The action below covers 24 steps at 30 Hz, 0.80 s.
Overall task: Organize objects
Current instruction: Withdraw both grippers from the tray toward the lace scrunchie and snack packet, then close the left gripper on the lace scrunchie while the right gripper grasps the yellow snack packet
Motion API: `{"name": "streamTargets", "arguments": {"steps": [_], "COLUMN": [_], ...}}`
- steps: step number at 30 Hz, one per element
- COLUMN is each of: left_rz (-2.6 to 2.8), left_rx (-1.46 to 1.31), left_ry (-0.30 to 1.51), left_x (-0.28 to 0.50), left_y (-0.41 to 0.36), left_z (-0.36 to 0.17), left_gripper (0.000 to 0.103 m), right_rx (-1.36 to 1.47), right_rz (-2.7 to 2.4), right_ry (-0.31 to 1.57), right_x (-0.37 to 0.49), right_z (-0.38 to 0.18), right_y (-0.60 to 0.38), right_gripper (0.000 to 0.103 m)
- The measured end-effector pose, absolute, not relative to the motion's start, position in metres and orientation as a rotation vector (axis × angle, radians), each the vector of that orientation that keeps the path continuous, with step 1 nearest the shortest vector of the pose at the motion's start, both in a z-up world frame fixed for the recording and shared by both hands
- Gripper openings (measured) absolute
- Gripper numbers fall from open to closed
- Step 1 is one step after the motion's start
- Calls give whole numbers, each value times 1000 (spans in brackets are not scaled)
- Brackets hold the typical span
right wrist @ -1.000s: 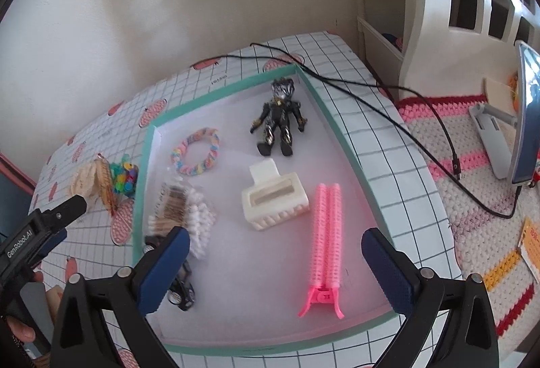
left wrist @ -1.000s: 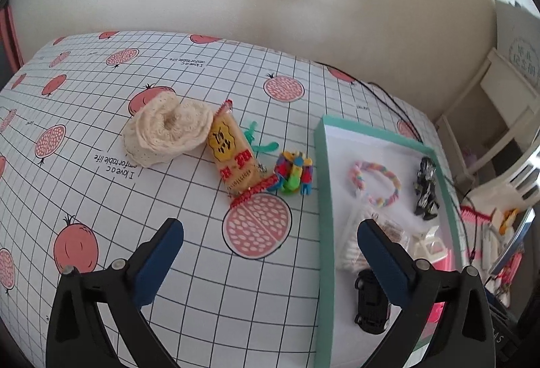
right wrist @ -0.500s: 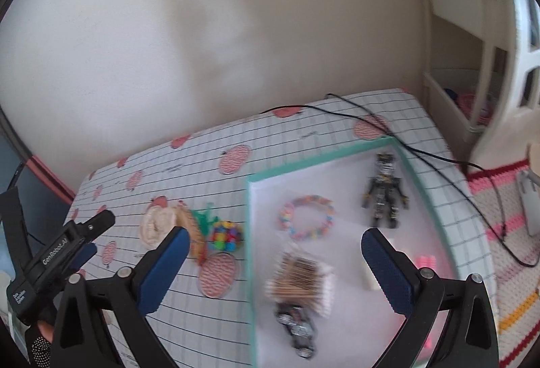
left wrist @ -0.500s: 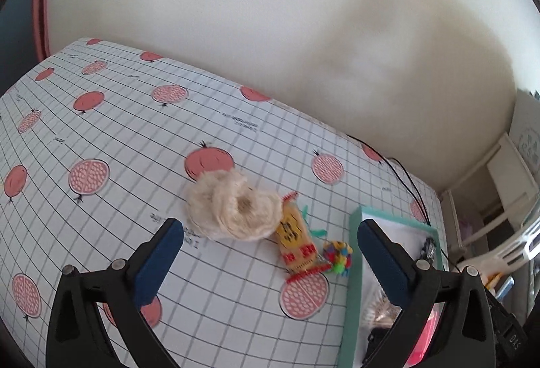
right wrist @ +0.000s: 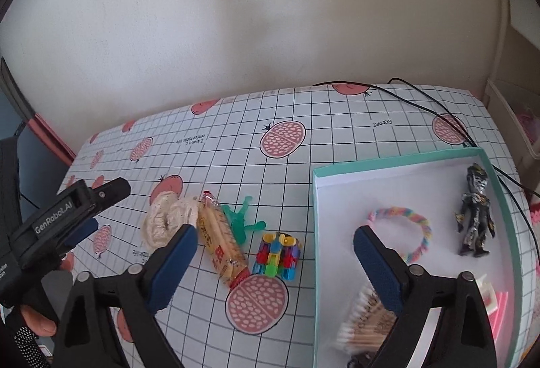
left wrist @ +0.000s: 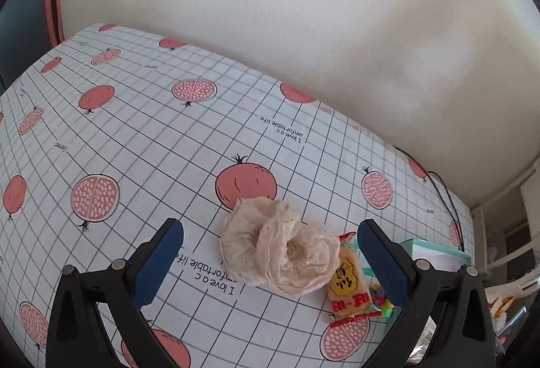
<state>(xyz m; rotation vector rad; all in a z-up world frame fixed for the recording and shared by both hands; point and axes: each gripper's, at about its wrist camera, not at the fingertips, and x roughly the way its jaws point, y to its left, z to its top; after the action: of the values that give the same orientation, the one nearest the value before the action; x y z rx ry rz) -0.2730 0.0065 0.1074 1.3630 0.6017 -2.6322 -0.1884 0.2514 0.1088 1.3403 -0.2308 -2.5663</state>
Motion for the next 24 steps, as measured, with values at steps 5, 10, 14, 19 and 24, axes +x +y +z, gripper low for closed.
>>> {"name": "streamTargets", "arguments": {"steps": [5,10,14,19,24], "left_rz": [-2627,-2618,-2607,-2593,-2591], "left_rx": [1406,1441,1474,1533,1572], "left_ry": [535,501,483,509,507], "left_x": [-293,-300,-302,-302,-302], "left_y": [11,10,10,11,14], "left_z": [93,82,75,66,65], "left_gripper": [102,101,92,90,72], "right_rx": [1350,1371,1366,1349,1342], "right_rz": [-2525,-2460,-2435,-2416,-2384], "right_ry": [-171,-145,-63,-13,13], "right_x": [-204,-211,-208,-204,-201], "right_z": [93,76,73,75,74], "right_y": [233,213,195,183,175], "right_gripper": [84,77,69,58,49]}}
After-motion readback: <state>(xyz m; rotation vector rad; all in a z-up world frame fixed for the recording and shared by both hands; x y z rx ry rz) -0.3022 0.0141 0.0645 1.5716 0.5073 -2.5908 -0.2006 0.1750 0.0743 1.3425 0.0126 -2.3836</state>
